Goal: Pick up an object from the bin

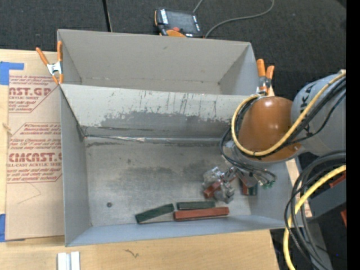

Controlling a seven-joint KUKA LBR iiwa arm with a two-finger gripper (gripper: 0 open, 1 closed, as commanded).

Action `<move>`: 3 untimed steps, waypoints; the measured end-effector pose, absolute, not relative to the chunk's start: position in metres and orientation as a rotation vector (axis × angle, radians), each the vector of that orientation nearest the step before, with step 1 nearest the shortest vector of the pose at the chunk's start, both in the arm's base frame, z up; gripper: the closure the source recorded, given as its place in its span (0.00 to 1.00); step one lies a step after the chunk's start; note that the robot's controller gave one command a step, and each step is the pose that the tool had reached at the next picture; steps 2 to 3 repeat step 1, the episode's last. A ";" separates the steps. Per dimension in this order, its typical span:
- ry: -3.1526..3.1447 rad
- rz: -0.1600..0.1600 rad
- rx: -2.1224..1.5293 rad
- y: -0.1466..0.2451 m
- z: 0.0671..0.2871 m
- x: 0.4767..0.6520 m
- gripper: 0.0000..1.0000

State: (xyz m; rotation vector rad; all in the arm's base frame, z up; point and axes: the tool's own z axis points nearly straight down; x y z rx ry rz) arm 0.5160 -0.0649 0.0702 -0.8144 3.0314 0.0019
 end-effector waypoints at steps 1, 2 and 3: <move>3.019 -0.006 -0.828 -0.065 0.219 0.553 1.00; 3.019 -0.006 -0.828 -0.065 0.219 0.553 1.00; 3.019 -0.006 -0.828 -0.065 0.219 0.553 1.00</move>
Offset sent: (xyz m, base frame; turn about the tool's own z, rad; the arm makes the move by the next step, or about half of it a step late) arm 0.0342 -0.0013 0.1442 -0.0105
